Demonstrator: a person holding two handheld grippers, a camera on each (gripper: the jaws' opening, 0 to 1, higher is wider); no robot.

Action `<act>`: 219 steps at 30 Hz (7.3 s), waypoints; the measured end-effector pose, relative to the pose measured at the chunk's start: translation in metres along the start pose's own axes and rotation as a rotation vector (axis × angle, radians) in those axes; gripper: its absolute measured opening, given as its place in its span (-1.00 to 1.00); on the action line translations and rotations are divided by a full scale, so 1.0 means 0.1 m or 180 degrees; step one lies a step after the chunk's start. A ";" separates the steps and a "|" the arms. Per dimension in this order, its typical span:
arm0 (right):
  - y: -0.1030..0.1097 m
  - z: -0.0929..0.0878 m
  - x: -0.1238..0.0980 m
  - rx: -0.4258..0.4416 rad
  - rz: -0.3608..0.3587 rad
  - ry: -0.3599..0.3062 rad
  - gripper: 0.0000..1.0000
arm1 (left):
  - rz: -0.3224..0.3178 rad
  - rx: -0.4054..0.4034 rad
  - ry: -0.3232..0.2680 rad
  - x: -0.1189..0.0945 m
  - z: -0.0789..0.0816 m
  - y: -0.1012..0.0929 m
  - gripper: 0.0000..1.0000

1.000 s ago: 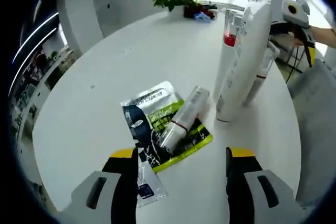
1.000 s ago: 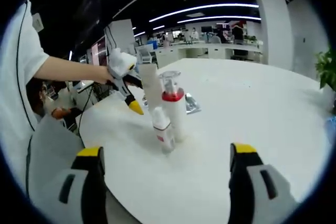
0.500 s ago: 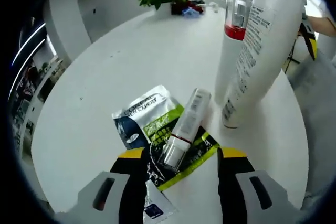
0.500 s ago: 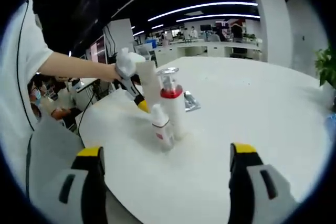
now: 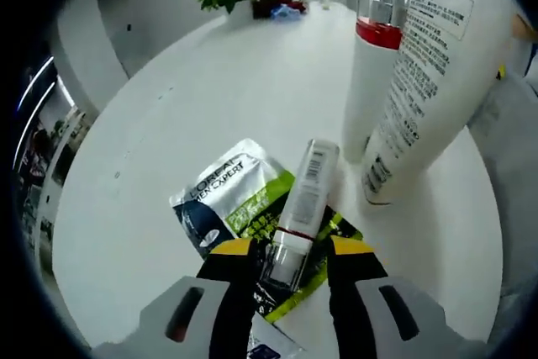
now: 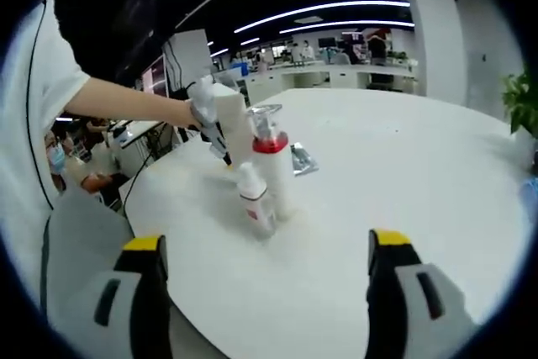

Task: Arrange the skincare products in the storage area until every visible bottle or jar stands upright without overlapping.

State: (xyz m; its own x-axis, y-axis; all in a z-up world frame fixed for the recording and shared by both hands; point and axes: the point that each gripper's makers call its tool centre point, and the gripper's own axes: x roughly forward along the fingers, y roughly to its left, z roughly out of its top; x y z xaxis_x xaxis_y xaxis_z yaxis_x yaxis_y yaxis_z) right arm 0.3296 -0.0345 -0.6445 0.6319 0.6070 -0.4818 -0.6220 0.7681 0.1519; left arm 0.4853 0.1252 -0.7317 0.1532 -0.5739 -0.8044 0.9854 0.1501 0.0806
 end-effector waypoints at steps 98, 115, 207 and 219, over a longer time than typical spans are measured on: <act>0.19 0.25 -0.09 -0.0206 0.0053 -0.0149 0.99 | 0.0165 -0.0436 0.0078 -0.78 -0.39 -0.38 -0.68; 0.29 0.32 -0.13 -0.0286 0.0122 -0.0200 0.99 | 0.0181 -0.0499 0.0090 -0.94 -0.39 -0.76 -0.68; 1.31 0.09 0.37 -0.2127 0.1710 0.1033 -0.34 | -0.0434 0.0122 0.0186 -0.97 0.62 -2.04 -0.68; 1.30 0.03 0.36 -0.2154 0.1709 0.1107 -0.55 | -0.0507 0.0213 0.0200 -0.95 0.65 -2.06 -0.68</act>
State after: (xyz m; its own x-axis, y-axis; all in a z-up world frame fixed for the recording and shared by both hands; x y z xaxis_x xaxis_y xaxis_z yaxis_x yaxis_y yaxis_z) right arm 0.2731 0.0876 -0.6397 0.0754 0.6675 -0.7408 -0.9971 0.0533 -0.0534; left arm 0.2727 0.0963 -0.6336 -0.0079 -0.5344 -0.8452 0.9999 0.0063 -0.0134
